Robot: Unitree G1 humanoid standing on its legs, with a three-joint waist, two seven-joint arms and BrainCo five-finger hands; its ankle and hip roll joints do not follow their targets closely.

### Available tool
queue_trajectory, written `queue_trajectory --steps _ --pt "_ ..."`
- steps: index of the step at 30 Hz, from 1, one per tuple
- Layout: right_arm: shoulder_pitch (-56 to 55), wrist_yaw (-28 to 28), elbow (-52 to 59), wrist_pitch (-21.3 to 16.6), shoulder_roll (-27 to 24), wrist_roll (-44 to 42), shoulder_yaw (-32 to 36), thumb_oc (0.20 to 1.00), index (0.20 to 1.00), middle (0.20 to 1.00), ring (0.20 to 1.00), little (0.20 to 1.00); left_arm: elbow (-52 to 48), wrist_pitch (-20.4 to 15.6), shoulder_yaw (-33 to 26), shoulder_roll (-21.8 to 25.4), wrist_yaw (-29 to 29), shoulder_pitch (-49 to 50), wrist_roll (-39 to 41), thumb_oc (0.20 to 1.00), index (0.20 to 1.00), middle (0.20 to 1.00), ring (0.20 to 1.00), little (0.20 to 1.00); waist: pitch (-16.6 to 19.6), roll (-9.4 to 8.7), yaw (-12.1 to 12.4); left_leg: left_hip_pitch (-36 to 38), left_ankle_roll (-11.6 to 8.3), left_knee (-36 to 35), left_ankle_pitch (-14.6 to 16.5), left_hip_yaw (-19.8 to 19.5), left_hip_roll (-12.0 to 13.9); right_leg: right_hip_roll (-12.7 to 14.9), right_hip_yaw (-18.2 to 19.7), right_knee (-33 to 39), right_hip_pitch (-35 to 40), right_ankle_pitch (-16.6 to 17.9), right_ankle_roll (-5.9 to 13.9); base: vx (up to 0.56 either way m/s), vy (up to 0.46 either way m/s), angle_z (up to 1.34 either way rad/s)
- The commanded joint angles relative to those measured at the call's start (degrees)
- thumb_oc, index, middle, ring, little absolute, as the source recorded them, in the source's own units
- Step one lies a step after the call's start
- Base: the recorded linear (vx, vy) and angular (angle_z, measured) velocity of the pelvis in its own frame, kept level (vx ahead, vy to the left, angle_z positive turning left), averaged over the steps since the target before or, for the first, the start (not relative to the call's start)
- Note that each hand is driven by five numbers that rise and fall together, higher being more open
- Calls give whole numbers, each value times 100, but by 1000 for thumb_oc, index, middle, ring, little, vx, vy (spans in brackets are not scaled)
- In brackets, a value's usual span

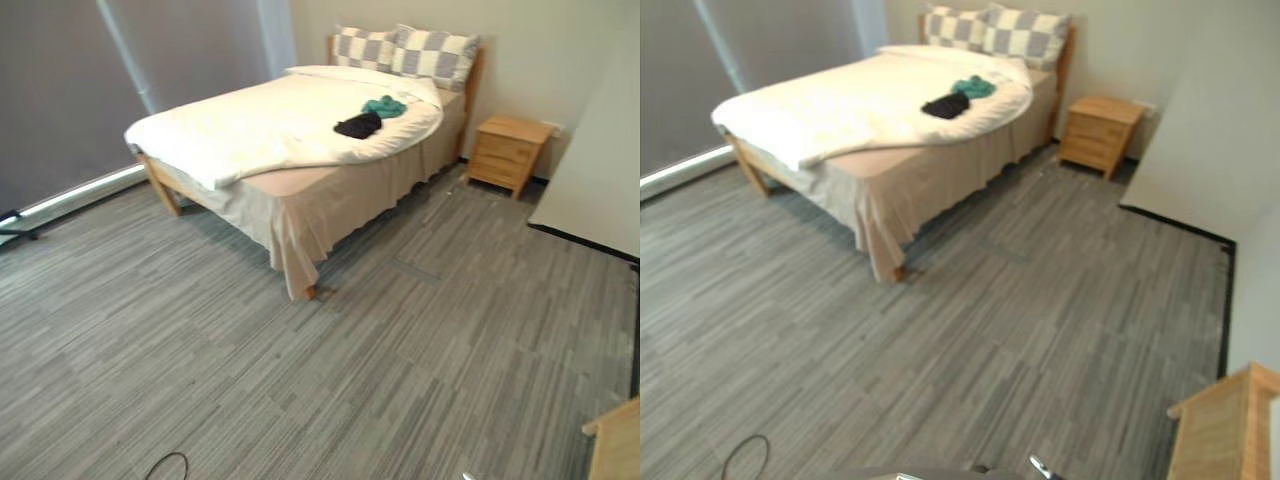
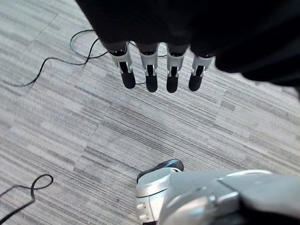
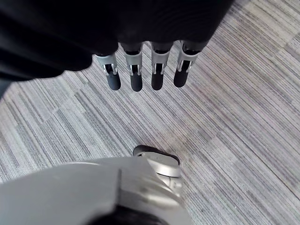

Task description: Tidy up the quilt and then pick up the clothes from the bed and put them into the laundry hamper.

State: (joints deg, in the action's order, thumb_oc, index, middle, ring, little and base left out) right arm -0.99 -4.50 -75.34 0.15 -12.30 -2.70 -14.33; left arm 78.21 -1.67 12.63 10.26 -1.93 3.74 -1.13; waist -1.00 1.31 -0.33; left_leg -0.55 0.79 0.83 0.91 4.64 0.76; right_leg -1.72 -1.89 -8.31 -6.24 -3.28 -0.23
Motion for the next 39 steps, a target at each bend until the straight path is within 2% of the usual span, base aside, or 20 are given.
queue_trajectory --steps 1,13,20,22,23,24,26,27,28,30,32,33,34,35,38,39 --pt "427 -135 -250 -67 -68 32 -2 1000 1000 1000 1000 1000 84 -171 -27 77 -146 -725 -149 1000 1000 1000 1000 1000 -614 -93 -93 674 -49 -583 -21 -107 -256 396 185 1298 1175 373 540 3 6 10" --pt "471 -273 -313 -83 -208 226 -27 1000 1000 1000 1000 1000 -53 -211 108 181 -425 -790 -445 1000 1000 1000 1000 1000 -685 -63 -57 749 -59 -583 25 -138 -237 380 125 1286 1251 301 514 8 3 3" --pt "578 -342 -365 -12 -214 292 -87 1000 1000 1000 1000 1000 -118 -231 170 129 -597 -863 -443 1000 1000 1000 1000 1000 -803 -111 36 596 11 -583 24 -179 -261 381 207 1254 1054 353 552 11 22 -4" --pt "637 -335 -367 -10 -188 262 -49 1000 1000 1000 1000 1000 -86 -223 -1 143 -623 -913 -202 1000 1000 1000 1000 1000 -899 -160 125 534 86 -583 30 -162 -256 333 161 601 755 178 557 9 33 -5" --pt "650 -332 -364 -15 -172 238 -34 1000 1000 1000 1000 1000 -69 -224 -48 146 -623 -921 -133 1000 1000 1000 1000 1000 -926 -169 136 529 103 -583 54 -169 -251 318 113 224 572 162 615 14 28 -8" --pt "666 -323 -346 -18 -173 217 -15 1000 1000 1000 1000 1000 -104 -242 -81 155 -630 -949 -50 1000 1000 1000 1000 1000 -982 -153 141 541 124 -583 74 -172 -226 330 30 -419 269 178 759 15 50 -12" --pt "739 -321 -319 6 -239 237 -5 1000 1000 1000 1000 1000 -187 -260 -53 130 -612 -1037 51 1000 1000 1000 1000 1000 -1236 -46 51 670 213 -583 149 -182 -149 387 -89 -1930 -511 555 1054 15 77 -24" --pt "739 -321 -319 6 -239 237 -5 1000 1000 1000 1000 1000 -187 -260 -53 130 -612 -1037 51 1000 1000 1000 1000 1000 -1235 -47 51 669 213 -583 149 -181 -150 388 -88 -1933 -514 554 1055 148 72 2" --pt "760 -349 -260 -7 -274 172 65 1000 1000 1000 1000 1000 -243 -270 7 144 -582 -1086 105 1000 1000 1000 1000 1000 -1378 59 -35 847 215 -583 199 -282 -69 392 -172 -2610 -992 604 1001 257 29 26" --pt "739 -369 -260 -16 -281 130 105 1000 1000 1000 1000 1000 -235 -304 73 160 -610 -1135 62 1000 1000 1000 1000 1000 -1416 36 -127 1035 154 -583 403 -322 -123 490 -371 -1937 -1151 475 882 394 -39 21" --pt "709 -375 -246 -16 -291 77 136 1000 1000 1000 1000 1000 -210 -329 98 162 -652 -1173 37 1000 1000 1000 1000 1000 -1418 -59 -259 1260 65 -583 656 -410 -242 575 -468 -604 -1120 615 830 413 -121 -5" --pt "706 -376 -245 -16 -293 77 135 1000 1000 1000 1000 1000 -209 -330 98 159 -652 -1171 37 1000 1000 1000 1000 1000 -1442 -29 -271 1297 59 -583 675 -421 -207 547 -496 -550 -1053 628 827 564 -202 19" --pt "702 -359 -264 10 -282 49 170 1000 1000 1000 1000 1000 -150 -351 67 184 -672 -1225 -18 1000 1000 1000 1000 1000 -1430 -81 -416 1494 -86 -583 903 -532 -209 601 -474 680 -1170 943 920 568 -218 28" --pt "702 -357 -291 26 -278 78 165 1000 1000 1000 1000 1000 -71 -372 75 166 -660 -1260 -65 1000 1000 1000 1000 1000 -1426 -42 -500 1592 -173 -583 1006 -549 -140 639 -482 984 -1272 1080 981 569 -218 39" --pt "585 -337 -358 58 -295 190 162 1000 1000 1000 1000 1000 38 -374 107 107 -575 -1204 -172 1000 1000 1000 1000 1000 -1370 43 -599 1826 -246 -583 1190 -526 19 696 -575 923 -1470 1175 1008 668 -232 41" --pt "468 -292 -461 35 -358 280 141 1000 1000 1000 1000 1000 79 -378 132 66 -537 -1160 -294 1000 1000 1000 1000 1000 -1249 74 -649 2034 -364 -403 847 -540 232 636 -585 792 -1327 1260 836 733 -292 15"
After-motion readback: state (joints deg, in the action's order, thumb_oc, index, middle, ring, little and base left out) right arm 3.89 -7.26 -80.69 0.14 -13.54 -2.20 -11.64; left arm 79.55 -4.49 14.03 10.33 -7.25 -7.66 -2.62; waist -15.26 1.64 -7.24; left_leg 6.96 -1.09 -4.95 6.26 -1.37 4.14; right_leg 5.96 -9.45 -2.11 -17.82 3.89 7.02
